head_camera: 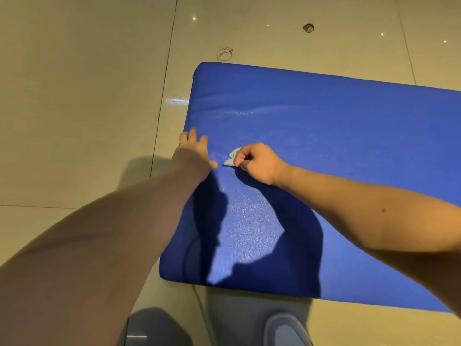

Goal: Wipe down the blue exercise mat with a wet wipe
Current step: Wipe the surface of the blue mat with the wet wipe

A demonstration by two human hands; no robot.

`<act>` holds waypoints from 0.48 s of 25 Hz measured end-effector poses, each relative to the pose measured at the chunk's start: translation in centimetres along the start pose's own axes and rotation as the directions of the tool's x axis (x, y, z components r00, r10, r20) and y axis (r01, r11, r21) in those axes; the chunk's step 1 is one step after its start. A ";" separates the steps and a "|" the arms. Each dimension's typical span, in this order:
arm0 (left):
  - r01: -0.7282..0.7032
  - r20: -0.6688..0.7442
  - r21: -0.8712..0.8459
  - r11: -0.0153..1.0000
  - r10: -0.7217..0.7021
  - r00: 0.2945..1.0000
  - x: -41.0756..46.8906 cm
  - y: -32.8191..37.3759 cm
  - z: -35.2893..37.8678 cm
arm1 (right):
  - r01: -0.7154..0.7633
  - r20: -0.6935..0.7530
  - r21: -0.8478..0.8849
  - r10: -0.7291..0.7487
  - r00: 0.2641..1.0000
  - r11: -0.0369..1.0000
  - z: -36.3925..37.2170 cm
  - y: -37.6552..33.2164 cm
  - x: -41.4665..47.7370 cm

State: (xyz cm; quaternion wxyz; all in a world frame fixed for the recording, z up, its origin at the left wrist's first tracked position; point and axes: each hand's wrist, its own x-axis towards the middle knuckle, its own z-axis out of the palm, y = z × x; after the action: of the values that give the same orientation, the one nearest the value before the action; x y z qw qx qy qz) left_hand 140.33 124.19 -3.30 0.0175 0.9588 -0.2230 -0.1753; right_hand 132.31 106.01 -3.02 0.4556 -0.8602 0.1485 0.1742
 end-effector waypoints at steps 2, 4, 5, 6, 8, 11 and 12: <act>-0.016 -0.034 -0.113 0.993 0.012 0.999 -2.3 -0.4 0.4 | -0.056 -0.015 0.187 0.060 0.998 0.981 0.6 -0.8 -2.6; -0.027 0.008 -0.304 0.952 0.031 0.999 -4.4 -0.4 -0.4 | -0.054 -0.043 0.244 0.067 0.997 0.968 0.4 -1.9 -4.8; -0.007 0.045 -0.433 0.901 0.029 0.999 -5.7 -0.1 -1.1 | -0.039 -0.062 0.258 0.057 0.996 0.965 0.0 -2.8 -5.9; 0.025 0.089 -0.564 0.826 0.030 0.996 -7.2 0.3 -2.2 | -0.015 -0.084 0.268 0.039 0.996 0.963 -0.6 -3.8 -7.0; 0.062 0.146 -0.731 0.680 0.067 0.987 -9.8 1.2 -4.8 | 0.018 -0.115 0.296 0.017 0.993 0.955 -2.2 -6.0 -8.7; 0.075 0.148 -0.828 0.555 0.088 0.985 -13.4 3.0 -10.1 | 0.058 -0.145 0.276 -0.018 0.989 0.959 -5.4 -10.3 -11.9; 0.078 0.137 -0.863 0.499 0.082 0.987 -14.5 3.5 -11.8 | 0.064 -0.167 0.267 -0.019 0.986 0.962 -6.3 -11.9 -13.0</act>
State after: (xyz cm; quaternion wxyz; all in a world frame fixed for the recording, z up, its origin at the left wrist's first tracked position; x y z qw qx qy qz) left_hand 130.71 126.78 12.92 0.4771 0.8036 -0.1070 -0.3393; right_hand 126.61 108.46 14.68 0.5591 -0.8040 0.1896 0.0719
